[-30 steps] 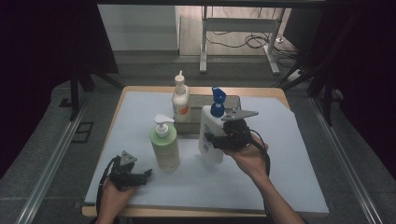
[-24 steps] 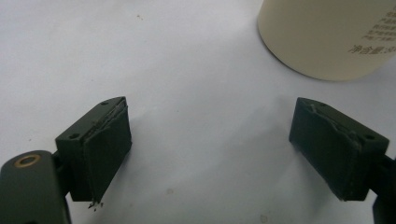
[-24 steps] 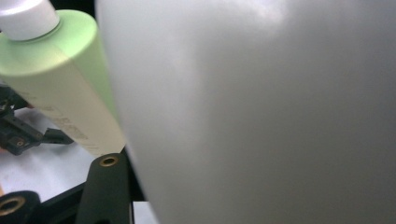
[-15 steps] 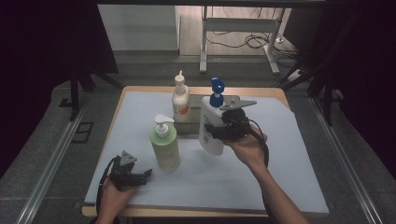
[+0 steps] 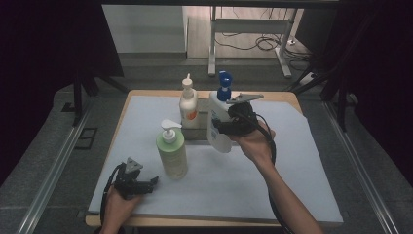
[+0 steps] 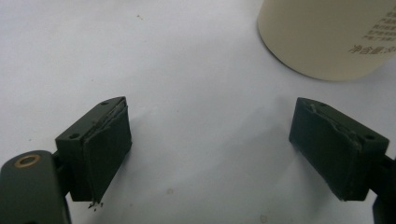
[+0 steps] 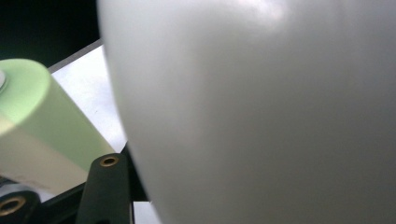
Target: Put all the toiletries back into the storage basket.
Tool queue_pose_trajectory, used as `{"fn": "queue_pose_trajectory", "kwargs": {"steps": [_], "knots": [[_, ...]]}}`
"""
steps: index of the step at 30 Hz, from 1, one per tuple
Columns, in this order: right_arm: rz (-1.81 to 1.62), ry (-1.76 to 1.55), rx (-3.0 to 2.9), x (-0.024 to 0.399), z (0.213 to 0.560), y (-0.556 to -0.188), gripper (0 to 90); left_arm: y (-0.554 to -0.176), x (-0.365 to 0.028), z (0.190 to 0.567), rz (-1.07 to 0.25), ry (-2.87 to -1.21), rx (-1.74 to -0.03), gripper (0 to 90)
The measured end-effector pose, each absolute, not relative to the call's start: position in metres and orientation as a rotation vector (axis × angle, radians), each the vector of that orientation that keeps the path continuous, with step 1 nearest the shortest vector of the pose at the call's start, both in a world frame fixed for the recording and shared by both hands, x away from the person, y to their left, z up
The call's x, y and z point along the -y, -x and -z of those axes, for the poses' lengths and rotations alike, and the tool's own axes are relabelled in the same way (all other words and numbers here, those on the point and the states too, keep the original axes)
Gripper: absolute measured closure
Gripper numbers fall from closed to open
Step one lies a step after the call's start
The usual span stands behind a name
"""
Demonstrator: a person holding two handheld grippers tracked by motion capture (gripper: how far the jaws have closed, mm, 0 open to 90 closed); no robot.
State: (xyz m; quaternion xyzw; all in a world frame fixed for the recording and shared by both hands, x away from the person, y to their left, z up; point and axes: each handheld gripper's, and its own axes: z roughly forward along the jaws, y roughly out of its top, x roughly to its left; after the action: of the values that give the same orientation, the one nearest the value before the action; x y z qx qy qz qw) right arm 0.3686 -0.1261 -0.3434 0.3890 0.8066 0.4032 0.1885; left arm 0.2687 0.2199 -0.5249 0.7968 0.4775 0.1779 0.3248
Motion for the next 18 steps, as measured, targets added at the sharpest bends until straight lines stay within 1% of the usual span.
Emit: {"fn": "queue_pose_trajectory", "kwargs": {"steps": [18], "knots": [[-1.107, -1.142, -2.214, 0.121, 0.335, -0.398, 41.3, -0.269, -0.220, 0.525, -0.466, -2.089, -1.252, 12.6]]}}
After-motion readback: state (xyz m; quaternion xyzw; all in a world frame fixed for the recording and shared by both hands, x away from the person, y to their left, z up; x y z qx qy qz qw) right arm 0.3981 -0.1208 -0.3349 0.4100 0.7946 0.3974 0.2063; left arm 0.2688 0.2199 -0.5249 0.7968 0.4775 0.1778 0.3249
